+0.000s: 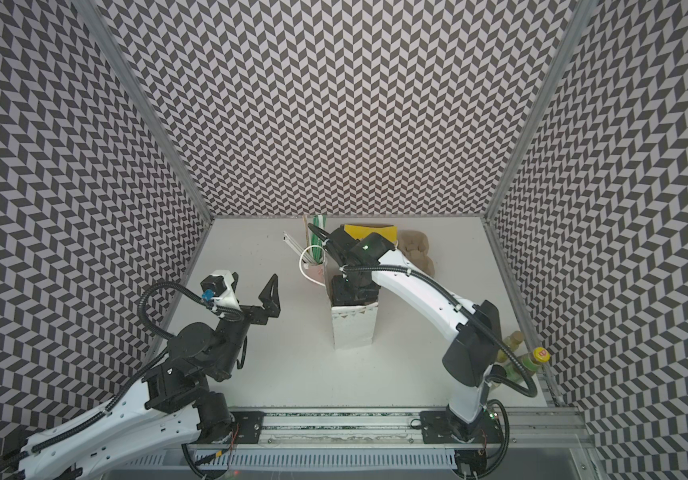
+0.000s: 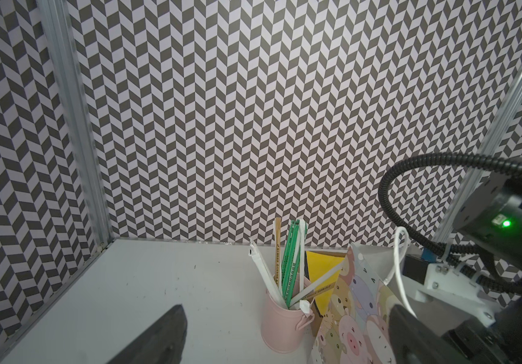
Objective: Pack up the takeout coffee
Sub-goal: 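Lower the coffee cup into the bag onto the beige carrier with the right gripper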
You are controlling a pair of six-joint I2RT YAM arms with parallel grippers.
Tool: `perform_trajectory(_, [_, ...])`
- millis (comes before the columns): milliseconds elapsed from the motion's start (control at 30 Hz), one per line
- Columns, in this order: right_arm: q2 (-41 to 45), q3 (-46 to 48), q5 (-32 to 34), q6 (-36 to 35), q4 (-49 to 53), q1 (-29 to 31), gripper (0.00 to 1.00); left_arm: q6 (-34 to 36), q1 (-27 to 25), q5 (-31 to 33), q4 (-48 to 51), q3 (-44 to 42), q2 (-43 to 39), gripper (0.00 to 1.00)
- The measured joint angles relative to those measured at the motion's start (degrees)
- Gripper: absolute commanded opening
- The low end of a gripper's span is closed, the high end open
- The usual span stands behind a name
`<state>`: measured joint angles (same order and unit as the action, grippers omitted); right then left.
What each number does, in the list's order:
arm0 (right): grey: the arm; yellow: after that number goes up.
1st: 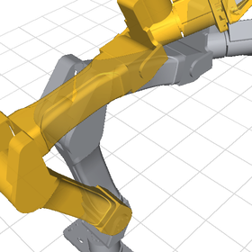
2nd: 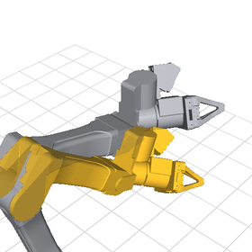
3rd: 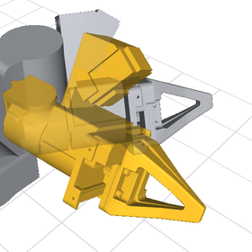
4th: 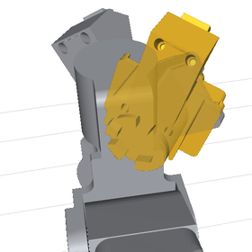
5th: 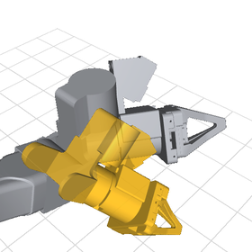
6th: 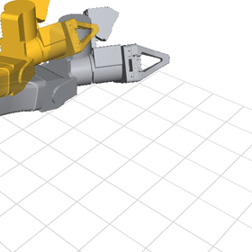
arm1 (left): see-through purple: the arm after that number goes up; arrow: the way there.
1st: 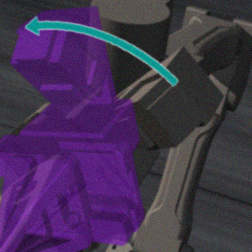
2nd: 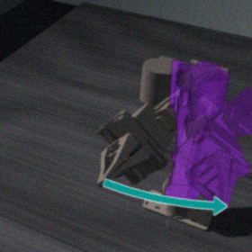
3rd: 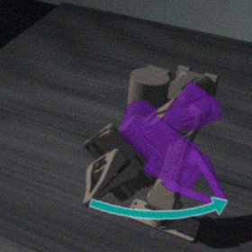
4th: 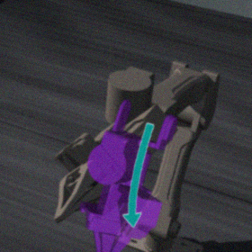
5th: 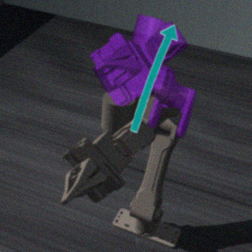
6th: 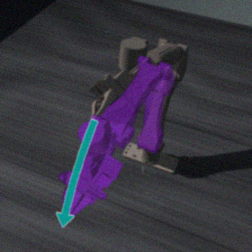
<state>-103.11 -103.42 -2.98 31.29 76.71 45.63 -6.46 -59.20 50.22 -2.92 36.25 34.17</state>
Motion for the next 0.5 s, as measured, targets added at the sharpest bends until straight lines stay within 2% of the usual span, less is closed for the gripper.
perform_trajectory(500, [-1.53, 1.92, 0.17, -0.20, -0.44, 0.00, 0.00, 0.00, 0.11, -0.42, 0.00, 0.00, 0.07, 1.00])
